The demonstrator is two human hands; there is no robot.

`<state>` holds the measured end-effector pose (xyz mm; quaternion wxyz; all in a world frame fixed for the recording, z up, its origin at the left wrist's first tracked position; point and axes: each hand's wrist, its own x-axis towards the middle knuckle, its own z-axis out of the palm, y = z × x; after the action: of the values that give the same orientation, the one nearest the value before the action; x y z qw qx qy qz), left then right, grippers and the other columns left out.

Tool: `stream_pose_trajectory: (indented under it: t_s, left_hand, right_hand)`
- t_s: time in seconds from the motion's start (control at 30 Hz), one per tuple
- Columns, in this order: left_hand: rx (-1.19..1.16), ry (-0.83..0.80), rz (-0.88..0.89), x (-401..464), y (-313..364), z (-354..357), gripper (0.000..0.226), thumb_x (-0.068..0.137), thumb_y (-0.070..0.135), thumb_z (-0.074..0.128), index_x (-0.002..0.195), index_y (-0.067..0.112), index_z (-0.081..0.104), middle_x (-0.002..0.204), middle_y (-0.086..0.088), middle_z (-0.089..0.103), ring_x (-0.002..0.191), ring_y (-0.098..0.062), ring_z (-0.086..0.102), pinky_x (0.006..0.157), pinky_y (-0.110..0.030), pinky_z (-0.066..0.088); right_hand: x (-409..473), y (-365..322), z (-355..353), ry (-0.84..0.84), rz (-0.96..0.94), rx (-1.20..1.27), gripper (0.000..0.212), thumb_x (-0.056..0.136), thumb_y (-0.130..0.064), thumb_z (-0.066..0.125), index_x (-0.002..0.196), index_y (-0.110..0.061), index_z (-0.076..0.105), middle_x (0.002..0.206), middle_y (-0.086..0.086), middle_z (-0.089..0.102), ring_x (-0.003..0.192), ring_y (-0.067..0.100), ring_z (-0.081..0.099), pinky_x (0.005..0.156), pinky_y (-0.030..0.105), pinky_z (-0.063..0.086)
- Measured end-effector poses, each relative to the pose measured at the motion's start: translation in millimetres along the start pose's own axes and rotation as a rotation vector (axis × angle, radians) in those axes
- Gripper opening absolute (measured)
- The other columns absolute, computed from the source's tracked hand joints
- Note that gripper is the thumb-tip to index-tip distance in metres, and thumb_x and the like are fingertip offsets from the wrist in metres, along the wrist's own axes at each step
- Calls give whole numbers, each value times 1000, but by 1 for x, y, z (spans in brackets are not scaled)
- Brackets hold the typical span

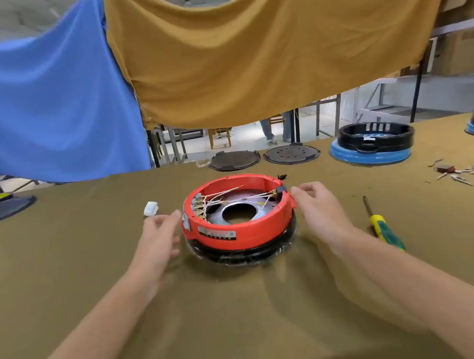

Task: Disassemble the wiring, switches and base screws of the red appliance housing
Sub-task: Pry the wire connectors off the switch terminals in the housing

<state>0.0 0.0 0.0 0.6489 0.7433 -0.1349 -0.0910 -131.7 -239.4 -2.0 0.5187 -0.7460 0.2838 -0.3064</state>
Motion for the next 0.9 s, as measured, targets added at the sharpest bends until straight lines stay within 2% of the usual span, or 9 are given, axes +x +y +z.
stream_pose_trajectory:
  t_s: [0.07,0.13,0.27,0.33,0.43,0.57,0.63,0.73,0.9]
  left_hand:
    - [-77,-9,-31,26,-2,19,21,98,48,51,100,27,50,104,-4,65,92,-17,62,90,-38,49]
    - [-107,-34,-1,51,-8,34,25,97,49,52,108,26,54,109,-2,69,98,-17,65,91,-38,50]
    - [-190,-78,38,74,-24,37,36,77,41,60,111,30,65,103,2,75,92,-15,71,80,-34,52]
    - [-236,-88,49,74,-27,34,39,73,33,61,111,29,68,101,0,75,86,-14,71,76,-33,51]
    - [-331,-57,115,69,-24,30,39,72,23,61,110,26,70,103,0,75,94,-20,71,83,-37,53]
    - [-385,2,185,62,-12,23,35,75,23,60,109,25,69,105,-2,72,99,-24,68,91,-41,51]
    - [-448,-3,135,62,-8,18,34,77,29,60,109,20,66,99,-5,72,89,-21,68,85,-39,52]
    - [-465,-8,38,66,-2,8,44,85,36,61,119,8,63,92,-5,68,80,-20,66,77,-36,54]
    - [-363,-173,-202,65,5,-3,58,88,38,64,130,-1,56,115,-25,68,102,-39,67,98,-52,51]
  right_hand:
    - [24,2,20,72,48,27,34,103,-44,42,122,-20,56,96,-11,60,84,-1,53,65,25,37]
    - [43,9,35,89,113,75,34,104,-45,38,112,-20,60,91,-6,63,78,5,56,61,24,33]
    - [57,26,43,51,98,186,44,104,-43,39,87,-15,68,79,7,63,75,20,60,69,31,43]
    - [54,26,42,-3,67,178,39,103,-39,40,92,-19,71,86,10,69,75,16,62,70,29,45]
    - [45,21,41,-34,-32,253,32,103,-29,43,99,-18,73,98,19,72,79,16,64,72,26,48]
    - [31,7,37,-71,-159,328,34,105,-23,41,112,-32,74,104,9,75,94,18,71,82,24,54]
    - [28,4,34,-105,-163,330,36,106,-22,40,118,-33,72,109,7,75,103,20,69,93,27,53]
    - [31,3,32,-155,-149,327,39,106,-19,36,125,-28,69,113,-2,75,109,14,69,96,30,51]
    - [37,7,31,-303,-103,292,41,106,-23,33,121,-29,71,109,-2,77,104,15,72,87,26,53]
